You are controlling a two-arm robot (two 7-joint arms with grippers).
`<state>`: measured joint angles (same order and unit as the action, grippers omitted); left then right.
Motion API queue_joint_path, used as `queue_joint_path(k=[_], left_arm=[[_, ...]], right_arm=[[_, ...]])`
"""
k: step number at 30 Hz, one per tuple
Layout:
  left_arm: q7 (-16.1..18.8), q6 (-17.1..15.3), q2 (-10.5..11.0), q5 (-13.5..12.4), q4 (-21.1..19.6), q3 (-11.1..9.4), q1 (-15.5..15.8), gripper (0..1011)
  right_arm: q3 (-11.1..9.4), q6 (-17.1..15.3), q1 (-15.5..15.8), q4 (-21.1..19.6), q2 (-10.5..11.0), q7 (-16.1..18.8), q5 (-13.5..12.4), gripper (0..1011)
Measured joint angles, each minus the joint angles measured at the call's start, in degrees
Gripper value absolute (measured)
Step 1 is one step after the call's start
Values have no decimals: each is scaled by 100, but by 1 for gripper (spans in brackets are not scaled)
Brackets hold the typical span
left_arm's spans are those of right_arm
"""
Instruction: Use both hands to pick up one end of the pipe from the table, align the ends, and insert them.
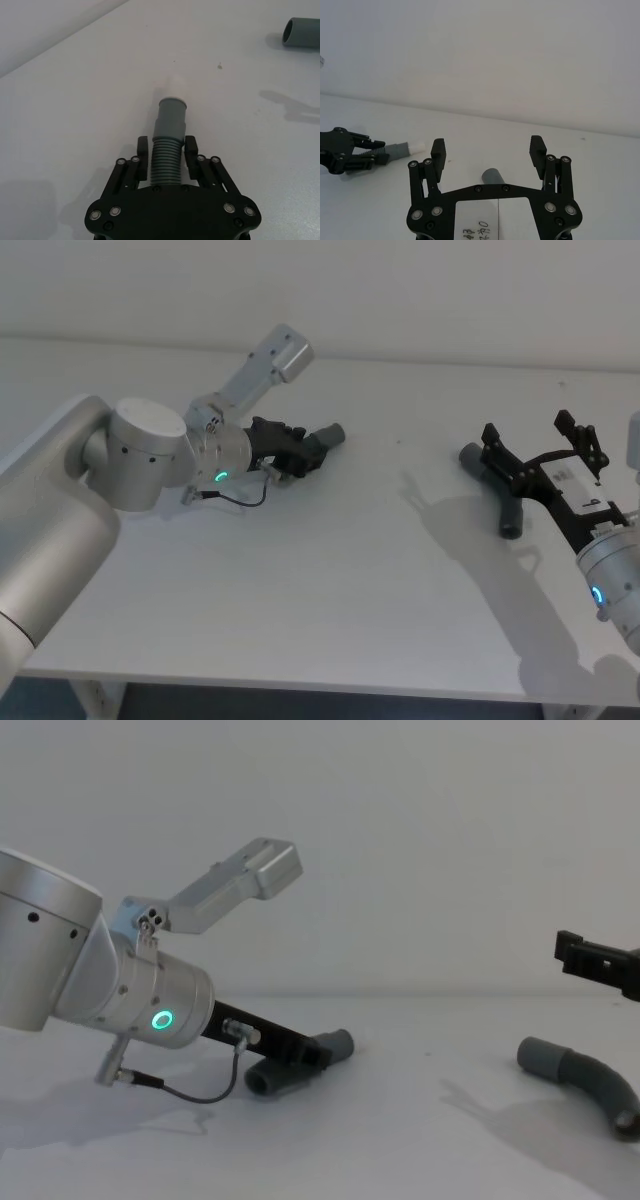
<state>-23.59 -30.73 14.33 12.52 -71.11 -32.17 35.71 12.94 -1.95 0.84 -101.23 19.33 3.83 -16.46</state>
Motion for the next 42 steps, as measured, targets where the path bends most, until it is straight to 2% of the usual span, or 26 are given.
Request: queue_joint_path(k=[1, 6, 18, 26, 31, 36, 42], left_arm=[[0, 1, 0, 0, -1, 1, 0, 426], [-3, 3, -1, -3, -4, 4, -2, 319], [-6, 3, -1, -4, -8, 9, -9, 313], [-5, 3, -1, -3, -8, 9, -10, 313], [-5, 3, -1, -3, -8, 9, -9, 313], [-5, 3, -1, -3, -7, 8, -9, 313], [-5, 3, -1, -3, -8, 8, -9, 313]], right_arm=[[0, 0, 0, 0, 0, 0, 0, 1000], [0, 0, 0, 0, 0, 0, 0, 1000], [-10, -111, -8, -1, 24, 67, -36, 1000], [-28, -528, -59, -40, 114, 229, -155, 1000], [-44, -1012, -145, -45, 179, 350, -270, 1000], [-63, -1373, -225, 11, 177, 369, -334, 1000], [-83, -1631, -302, 102, 132, 337, -359, 1000]])
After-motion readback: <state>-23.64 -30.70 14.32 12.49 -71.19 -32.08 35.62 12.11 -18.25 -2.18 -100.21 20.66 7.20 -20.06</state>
